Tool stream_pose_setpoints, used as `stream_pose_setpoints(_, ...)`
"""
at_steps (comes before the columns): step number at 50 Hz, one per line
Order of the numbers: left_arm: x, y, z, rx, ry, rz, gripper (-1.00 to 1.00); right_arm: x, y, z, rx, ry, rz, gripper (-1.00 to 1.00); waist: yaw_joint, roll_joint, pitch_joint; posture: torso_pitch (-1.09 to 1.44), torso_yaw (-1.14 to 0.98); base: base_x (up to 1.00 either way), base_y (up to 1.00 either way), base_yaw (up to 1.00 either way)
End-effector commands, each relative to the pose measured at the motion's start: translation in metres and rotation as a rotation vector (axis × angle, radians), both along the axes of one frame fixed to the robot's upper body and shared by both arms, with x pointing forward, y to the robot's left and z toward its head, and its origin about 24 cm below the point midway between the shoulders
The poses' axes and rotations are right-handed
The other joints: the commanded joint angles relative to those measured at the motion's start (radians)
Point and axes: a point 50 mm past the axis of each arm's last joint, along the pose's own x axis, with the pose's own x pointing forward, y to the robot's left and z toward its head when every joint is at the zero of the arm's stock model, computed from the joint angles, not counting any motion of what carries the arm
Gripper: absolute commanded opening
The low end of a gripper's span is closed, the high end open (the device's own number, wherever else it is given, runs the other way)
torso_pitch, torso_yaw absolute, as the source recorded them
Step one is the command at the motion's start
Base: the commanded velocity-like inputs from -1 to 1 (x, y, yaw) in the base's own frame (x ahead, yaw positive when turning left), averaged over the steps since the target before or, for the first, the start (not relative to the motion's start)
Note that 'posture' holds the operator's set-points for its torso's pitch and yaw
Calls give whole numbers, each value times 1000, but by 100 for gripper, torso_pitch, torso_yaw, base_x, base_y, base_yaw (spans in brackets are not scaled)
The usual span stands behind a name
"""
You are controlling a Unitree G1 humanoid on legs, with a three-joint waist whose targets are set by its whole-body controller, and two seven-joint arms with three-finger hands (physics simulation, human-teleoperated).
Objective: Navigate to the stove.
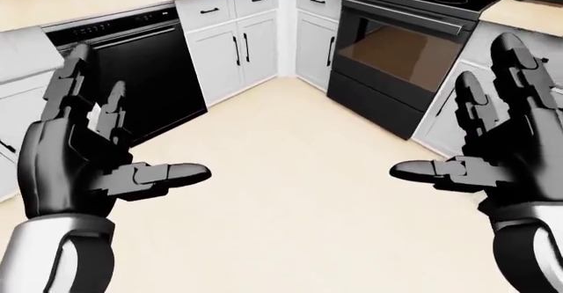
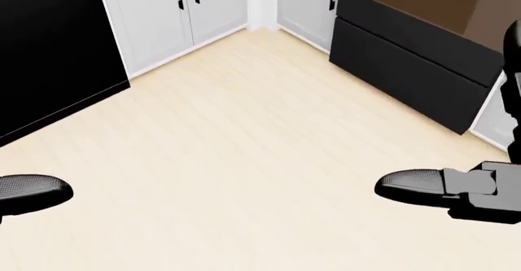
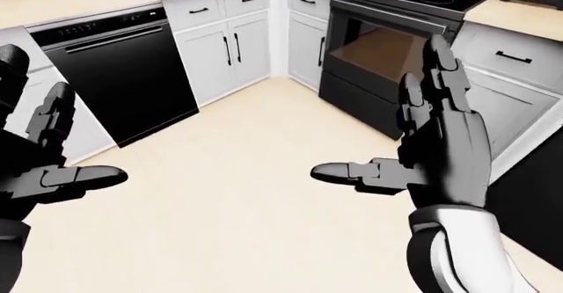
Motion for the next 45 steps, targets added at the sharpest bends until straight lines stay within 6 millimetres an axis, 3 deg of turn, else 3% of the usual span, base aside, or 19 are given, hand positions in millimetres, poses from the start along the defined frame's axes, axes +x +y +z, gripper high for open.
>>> stream_pose_setpoints(1,-5,-2,10,15,-75,-5,100,-5,-3,12,-11,-82,-23,100,-5,17,-20,0,0,23,0,0)
stream_pose_setpoints(4,-4,-2,10,15,-75,-6,100,-5,-3,12,-10,-83,-21,100,7,-2,-32,0,0,24,0,0)
stream_pose_setpoints(9,-5,-2,9,16,-75,-6,100,-5,-3,12,-9,-84,-22,100,17,-50,-23,0,0,23,0,0)
stream_pose_setpoints(11,-5,-2,9,15,-75,-7,100,-5,-3,11,-9,-84,-21,100,20,-90,-32,0,0,24,0,0)
stream_pose_setpoints(12,-5,-2,10,16,-75,-6,100,-5,-3,11,-9,-84,-22,100,18,-126,-43,0,0,23,0,0)
stream_pose_setpoints(13,-5,-2,10,16,-76,-6,100,-5,-3,11,-9,-84,-22,100,6,-87,-29,0,0,23,0,0)
stream_pose_setpoints(14,-5,-2,10,15,-76,-7,100,-5,-3,11,-8,-84,-22,100,10,-107,-22,0,0,23,0,0)
stream_pose_setpoints(15,-5,-3,10,16,-76,-7,100,-5,-3,11,-9,-84,-22,100,1,-105,-21,0,0,20,0,0)
stream_pose_setpoints(17,-5,-3,10,16,-76,-8,100,-6,-4,12,-8,-85,-22,100,-5,-93,-30,0,0,21,0,0)
stream_pose_setpoints(21,-4,-4,10,17,-75,-10,100,-6,-3,13,-8,-86,-20,100,-11,-55,-15,0,0,20,0,0)
stream_pose_setpoints(23,-4,-4,9,18,-75,-10,100,-5,-3,13,-8,-86,-21,100,-16,-25,-17,0,0,20,0,0)
stream_pose_setpoints(25,-4,-4,9,18,-75,-10,100,-5,-3,13,-8,-87,-20,100,-19,32,-38,0,0,20,0,0)
stream_pose_setpoints(26,-4,-4,10,17,-75,-10,100,-5,-3,12,-7,-86,-20,100,-10,9,-36,0,0,20,0,0)
stream_pose_setpoints(28,-4,-3,10,17,-75,-10,100,-5,-3,12,-8,-86,-20,100,-3,16,-23,0,0,20,0,0)
stream_pose_setpoints(34,-4,-3,10,17,-75,-9,100,-5,-3,13,-7,-87,-22,100,12,-30,-22,0,0,20,0,0)
stream_pose_setpoints(39,-5,-3,10,17,-75,-8,100,-6,-3,13,-7,-87,-23,100,20,-109,-45,0,0,19,0,0)
stream_pose_setpoints(40,-5,-3,10,16,-75,-9,100,-6,-3,13,-7,-87,-23,100,4,-92,-27,0,0,20,0,0)
stream_pose_setpoints(41,-5,-3,10,17,-75,-8,100,-6,-3,12,-8,-84,-22,100,7,-107,-20,0,0,20,0,0)
stream_pose_setpoints(45,-5,-2,10,16,-75,-6,100,-5,-2,10,-8,-83,-20,100,-6,-78,-21,0,0,20,0,0)
